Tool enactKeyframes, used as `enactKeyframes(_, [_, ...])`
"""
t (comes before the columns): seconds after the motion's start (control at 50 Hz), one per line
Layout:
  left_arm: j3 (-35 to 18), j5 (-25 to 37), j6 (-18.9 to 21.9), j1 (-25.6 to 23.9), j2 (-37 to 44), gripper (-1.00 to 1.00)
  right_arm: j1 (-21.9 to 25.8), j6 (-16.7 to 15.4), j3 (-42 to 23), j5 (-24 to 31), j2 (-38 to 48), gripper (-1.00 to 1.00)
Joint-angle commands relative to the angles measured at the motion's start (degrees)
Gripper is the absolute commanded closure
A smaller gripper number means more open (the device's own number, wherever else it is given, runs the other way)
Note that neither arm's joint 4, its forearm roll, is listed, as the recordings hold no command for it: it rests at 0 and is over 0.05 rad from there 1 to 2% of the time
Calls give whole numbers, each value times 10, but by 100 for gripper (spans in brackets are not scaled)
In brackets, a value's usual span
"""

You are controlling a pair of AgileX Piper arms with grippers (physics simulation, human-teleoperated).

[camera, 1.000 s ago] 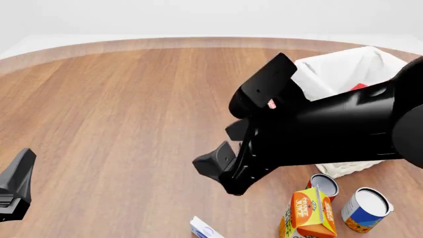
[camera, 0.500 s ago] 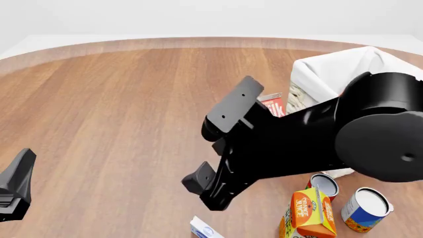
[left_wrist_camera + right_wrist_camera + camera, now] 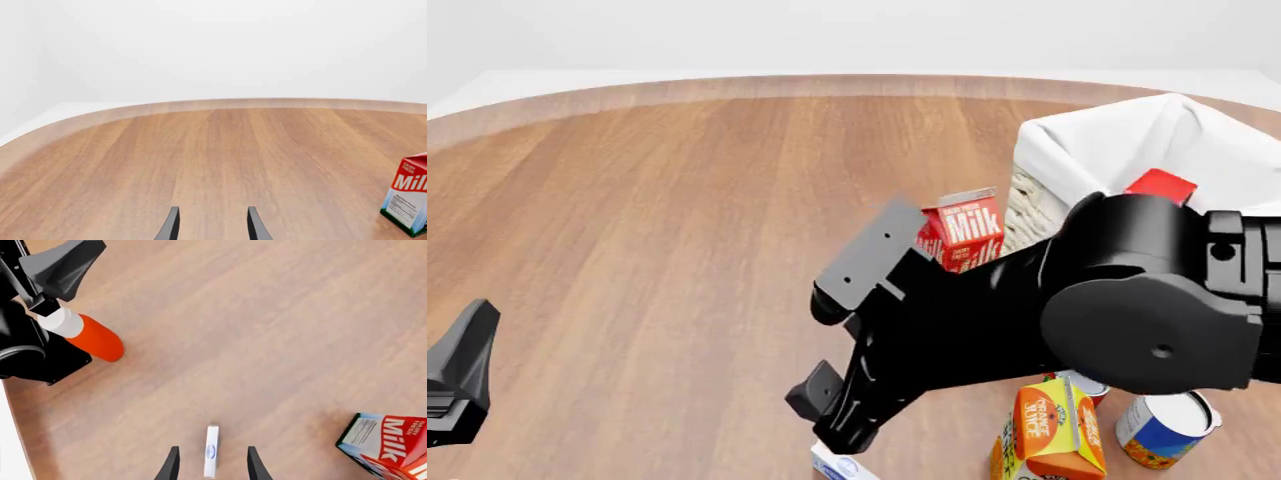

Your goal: Pick up the cream cheese box and the butter, and put them in the basket.

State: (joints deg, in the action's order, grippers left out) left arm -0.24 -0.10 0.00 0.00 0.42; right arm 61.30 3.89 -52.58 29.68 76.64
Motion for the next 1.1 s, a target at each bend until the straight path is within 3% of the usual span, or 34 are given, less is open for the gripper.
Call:
enactKeyframes(0.02, [0,0,0,0,0,-100,0,10,17,-19,18,-100])
enactKeyframes(0.24, [0,0,0,0,0,-100,19,23,15,-22,41,-100])
enactKeyframes(1.1, [0,0,0,0,0,-100,-3,34,63,-65,54,-100])
